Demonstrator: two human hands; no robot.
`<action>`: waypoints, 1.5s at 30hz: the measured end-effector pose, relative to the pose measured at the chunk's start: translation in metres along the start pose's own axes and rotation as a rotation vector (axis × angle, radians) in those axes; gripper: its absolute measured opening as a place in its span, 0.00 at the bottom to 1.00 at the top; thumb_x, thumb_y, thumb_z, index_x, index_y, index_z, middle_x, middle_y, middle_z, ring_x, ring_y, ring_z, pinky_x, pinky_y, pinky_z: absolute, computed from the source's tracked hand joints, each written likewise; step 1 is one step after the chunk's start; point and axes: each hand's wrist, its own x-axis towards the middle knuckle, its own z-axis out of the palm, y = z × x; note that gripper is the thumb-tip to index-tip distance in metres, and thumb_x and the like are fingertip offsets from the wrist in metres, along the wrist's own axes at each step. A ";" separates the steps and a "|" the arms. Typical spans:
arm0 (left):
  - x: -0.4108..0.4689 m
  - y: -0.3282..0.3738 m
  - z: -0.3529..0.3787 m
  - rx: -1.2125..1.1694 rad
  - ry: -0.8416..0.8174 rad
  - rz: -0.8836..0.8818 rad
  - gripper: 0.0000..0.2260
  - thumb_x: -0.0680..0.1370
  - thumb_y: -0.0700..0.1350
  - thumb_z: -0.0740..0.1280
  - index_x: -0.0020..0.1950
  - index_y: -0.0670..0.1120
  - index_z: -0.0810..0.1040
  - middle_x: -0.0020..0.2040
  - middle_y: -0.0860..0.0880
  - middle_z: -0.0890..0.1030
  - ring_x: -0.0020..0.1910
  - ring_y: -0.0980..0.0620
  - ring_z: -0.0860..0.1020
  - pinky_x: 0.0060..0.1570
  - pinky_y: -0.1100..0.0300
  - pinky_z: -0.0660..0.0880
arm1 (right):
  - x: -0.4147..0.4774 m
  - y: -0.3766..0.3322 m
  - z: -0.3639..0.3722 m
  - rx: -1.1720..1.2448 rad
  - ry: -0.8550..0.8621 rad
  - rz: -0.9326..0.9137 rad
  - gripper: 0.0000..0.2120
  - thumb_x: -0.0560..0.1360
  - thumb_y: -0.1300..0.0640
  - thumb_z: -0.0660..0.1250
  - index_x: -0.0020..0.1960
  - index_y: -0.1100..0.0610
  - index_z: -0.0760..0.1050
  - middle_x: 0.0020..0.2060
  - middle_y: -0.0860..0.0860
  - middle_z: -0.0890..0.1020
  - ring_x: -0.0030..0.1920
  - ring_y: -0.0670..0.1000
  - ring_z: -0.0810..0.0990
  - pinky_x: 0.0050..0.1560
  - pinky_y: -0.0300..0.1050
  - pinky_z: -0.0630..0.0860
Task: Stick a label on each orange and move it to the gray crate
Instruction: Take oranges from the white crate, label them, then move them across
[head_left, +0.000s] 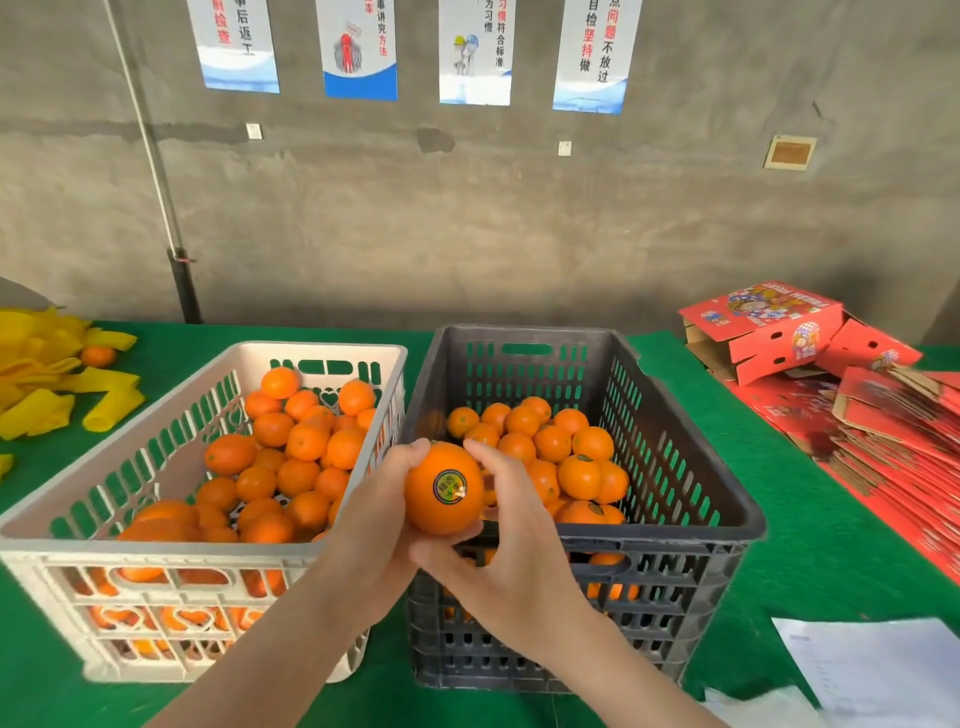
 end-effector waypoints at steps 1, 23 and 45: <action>0.003 -0.002 0.003 0.013 0.017 -0.006 0.12 0.80 0.52 0.60 0.56 0.47 0.75 0.42 0.44 0.85 0.42 0.46 0.84 0.40 0.50 0.82 | 0.002 0.004 -0.002 -0.012 -0.011 0.004 0.33 0.69 0.45 0.72 0.65 0.36 0.55 0.63 0.41 0.68 0.63 0.38 0.69 0.59 0.31 0.70; 0.087 -0.035 0.020 1.606 -0.048 0.102 0.09 0.79 0.53 0.64 0.50 0.48 0.76 0.43 0.49 0.80 0.40 0.51 0.78 0.37 0.57 0.74 | 0.160 0.221 -0.090 -0.910 -0.568 0.691 0.37 0.73 0.53 0.70 0.75 0.56 0.53 0.64 0.59 0.73 0.62 0.61 0.73 0.60 0.56 0.73; 0.056 -0.038 0.022 1.591 0.097 0.538 0.15 0.81 0.50 0.58 0.41 0.42 0.74 0.31 0.49 0.72 0.36 0.45 0.75 0.42 0.52 0.73 | -0.088 0.122 -0.005 -0.456 -0.944 0.360 0.17 0.80 0.55 0.59 0.44 0.69 0.74 0.41 0.63 0.77 0.44 0.59 0.75 0.53 0.50 0.73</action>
